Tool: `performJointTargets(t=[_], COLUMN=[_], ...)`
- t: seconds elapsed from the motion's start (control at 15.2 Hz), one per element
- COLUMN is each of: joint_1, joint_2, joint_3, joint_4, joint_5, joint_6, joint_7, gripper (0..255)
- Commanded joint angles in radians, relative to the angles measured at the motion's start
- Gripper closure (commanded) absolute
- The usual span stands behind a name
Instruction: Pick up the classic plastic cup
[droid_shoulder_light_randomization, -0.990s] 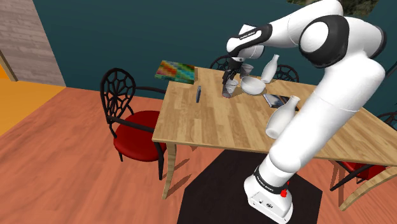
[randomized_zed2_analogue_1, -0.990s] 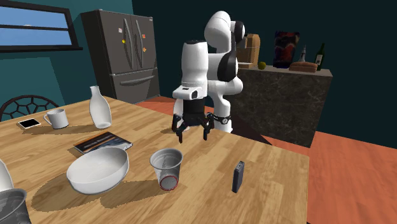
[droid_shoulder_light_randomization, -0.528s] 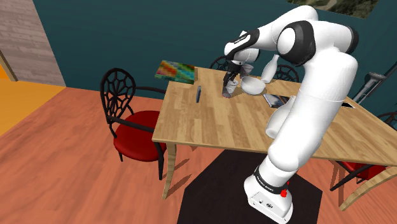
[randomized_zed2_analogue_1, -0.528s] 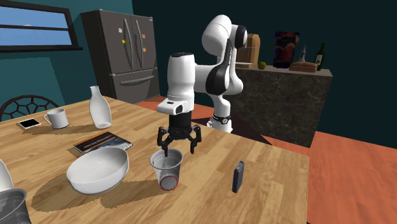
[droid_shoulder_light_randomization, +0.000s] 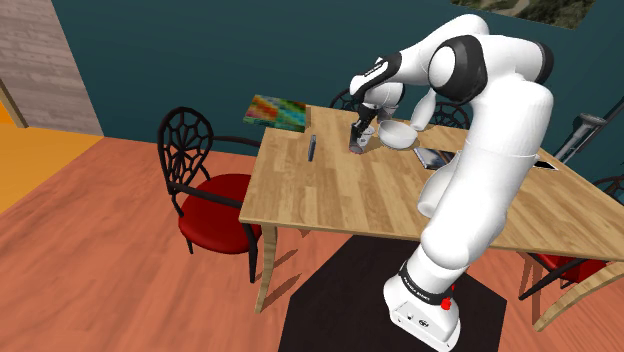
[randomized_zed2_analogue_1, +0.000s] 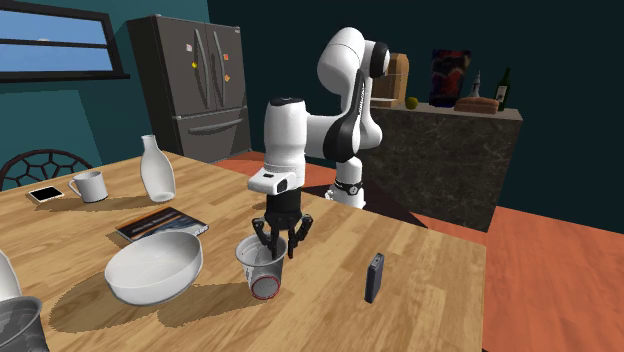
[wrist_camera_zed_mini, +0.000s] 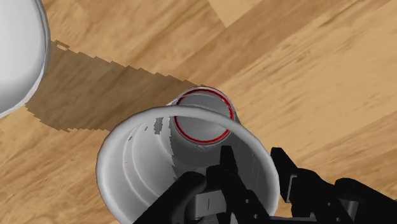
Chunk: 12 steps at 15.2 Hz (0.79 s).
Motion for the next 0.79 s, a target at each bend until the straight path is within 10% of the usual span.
performJointTargets(t=[0.0,0.73], joint_1=[0.0,0.006], joint_2=[0.0,-0.028], joint_3=[0.0,-0.007], joint_4=[-0.001,0.021], joint_5=[0.001,-0.022], joint_6=[0.001,-0.045], joint_7=[-0.001,0.016], gripper=[255,255])
